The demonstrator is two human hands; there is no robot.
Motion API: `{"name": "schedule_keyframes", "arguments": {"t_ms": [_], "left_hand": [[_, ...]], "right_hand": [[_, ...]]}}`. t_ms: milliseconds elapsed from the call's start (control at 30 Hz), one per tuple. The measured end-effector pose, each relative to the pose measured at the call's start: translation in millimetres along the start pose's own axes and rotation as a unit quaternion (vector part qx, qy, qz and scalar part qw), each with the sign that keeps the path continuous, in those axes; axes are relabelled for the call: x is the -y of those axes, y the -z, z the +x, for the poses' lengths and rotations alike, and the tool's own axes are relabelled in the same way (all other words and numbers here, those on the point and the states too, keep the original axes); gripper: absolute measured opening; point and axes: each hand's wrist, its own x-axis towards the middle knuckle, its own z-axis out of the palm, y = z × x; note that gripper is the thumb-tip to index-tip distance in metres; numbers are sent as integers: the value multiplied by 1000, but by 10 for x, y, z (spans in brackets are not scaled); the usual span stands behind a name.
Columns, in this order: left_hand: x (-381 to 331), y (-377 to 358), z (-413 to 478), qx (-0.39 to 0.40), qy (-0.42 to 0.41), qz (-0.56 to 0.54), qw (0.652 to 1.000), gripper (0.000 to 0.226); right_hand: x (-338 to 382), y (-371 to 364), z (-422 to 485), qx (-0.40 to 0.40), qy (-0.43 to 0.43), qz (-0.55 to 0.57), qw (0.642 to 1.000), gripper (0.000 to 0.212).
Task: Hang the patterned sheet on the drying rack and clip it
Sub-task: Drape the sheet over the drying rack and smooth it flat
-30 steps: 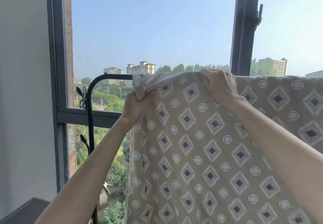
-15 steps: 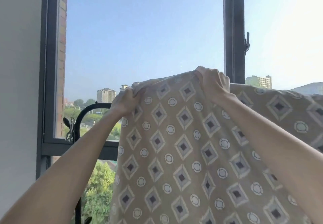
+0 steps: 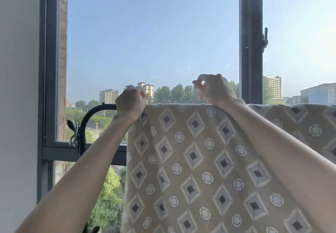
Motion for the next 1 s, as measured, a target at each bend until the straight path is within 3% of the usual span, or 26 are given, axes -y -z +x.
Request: {"name": "schedule_keyframes", "arguments": {"t_ms": [100,167,267,333,467,600,667,833,1000], "left_hand": [[-35,-37,-89,18,-40,18,999,39],[-153,-25,-179,21,-85,7,996,40],[-462,-23,-388,90,-146,-80,982,42],[-633,-57,-513,118,-148,-79,979,45],[-760,-54,-591,138,-103,-48,984,51],[-968,-44,-721,122,-107,-101,982,39],[-1164,-76,-841,136,-134,-114,975,43],[-1688,3,-1062,214,-142,-131,957,82],[-2225,0,-1216,221,-193,-145,945,64]], "right_hand": [[4,-4,-69,67,17,18,997,35],[13,-21,-107,65,23,23,997,37],[38,-26,-163,10,19,37,999,35],[9,-10,-209,-38,4,69,997,31],[-132,112,-420,-98,6,54,994,21],[-340,357,-746,-113,18,-18,993,23],[-495,500,-933,-99,-15,-63,993,27],[-859,956,-1449,-69,-84,-81,991,35],[-1217,1488,-1870,-4,-160,-106,982,42]]}}
